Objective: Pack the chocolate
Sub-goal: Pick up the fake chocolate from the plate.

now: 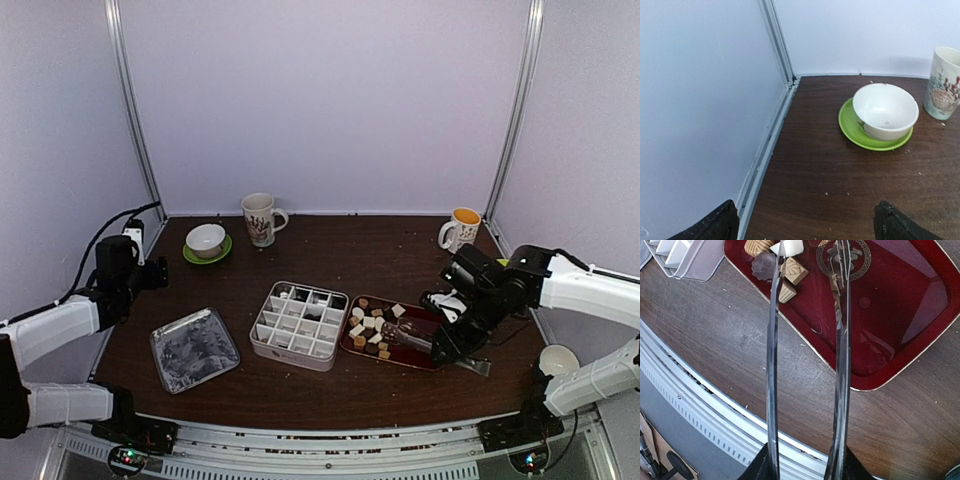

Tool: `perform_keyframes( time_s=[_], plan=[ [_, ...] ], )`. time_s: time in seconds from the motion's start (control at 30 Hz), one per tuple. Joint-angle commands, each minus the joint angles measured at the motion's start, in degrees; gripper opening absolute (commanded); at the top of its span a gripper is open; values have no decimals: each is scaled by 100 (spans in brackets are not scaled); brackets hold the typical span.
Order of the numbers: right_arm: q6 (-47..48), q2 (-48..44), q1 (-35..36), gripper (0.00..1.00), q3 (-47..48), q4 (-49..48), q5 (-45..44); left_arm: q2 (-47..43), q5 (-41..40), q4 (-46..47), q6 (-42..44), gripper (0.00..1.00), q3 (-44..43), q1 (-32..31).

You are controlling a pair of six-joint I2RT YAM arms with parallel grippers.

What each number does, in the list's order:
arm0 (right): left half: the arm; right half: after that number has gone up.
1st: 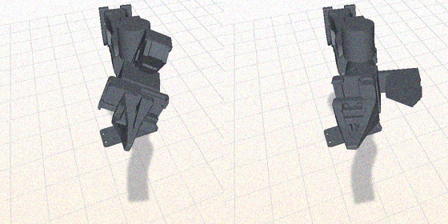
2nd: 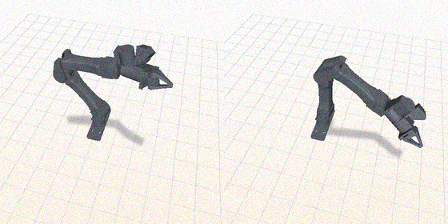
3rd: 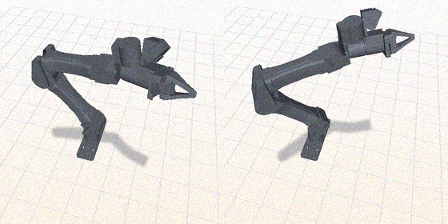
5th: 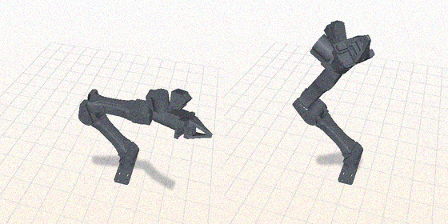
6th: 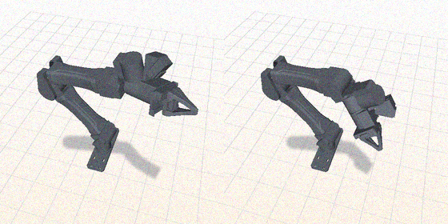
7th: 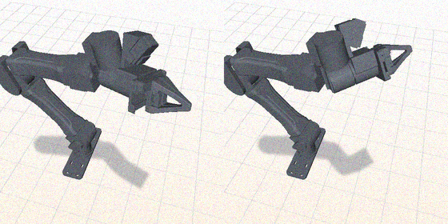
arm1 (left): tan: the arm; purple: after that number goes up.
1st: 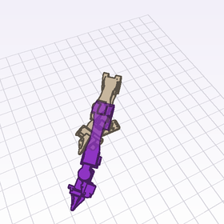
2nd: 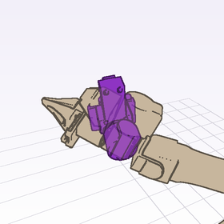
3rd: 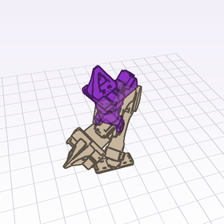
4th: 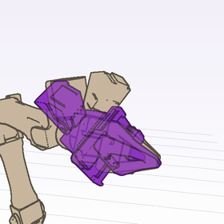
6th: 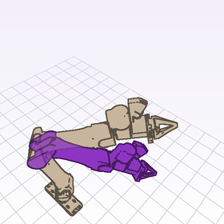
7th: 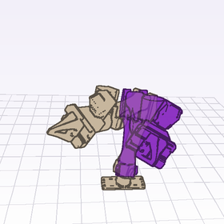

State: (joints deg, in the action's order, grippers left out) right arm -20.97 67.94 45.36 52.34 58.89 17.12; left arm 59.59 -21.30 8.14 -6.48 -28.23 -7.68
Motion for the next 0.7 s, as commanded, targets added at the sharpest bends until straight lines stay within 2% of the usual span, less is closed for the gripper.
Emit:
perform_keyframes(
  time_s=[0.0,0.23,0.3,0.5,0.67],
  plan=[
    [191,172,36,39,80,-124,179,488,-20,1675,300,96,103,289],
    [322,632,62,38,300,-170,93,1540,156,3094,593,96,300,494],
    [313,706,61,38,303,-237,104,1595,152,3090,651,96,251,539],
    [379,880,148,38,354,-295,216,1970,612,4191,659,96,583,829],
    [427,936,183,38,503,-245,188,2044,952,4543,702,98,778,882]
  ],
)
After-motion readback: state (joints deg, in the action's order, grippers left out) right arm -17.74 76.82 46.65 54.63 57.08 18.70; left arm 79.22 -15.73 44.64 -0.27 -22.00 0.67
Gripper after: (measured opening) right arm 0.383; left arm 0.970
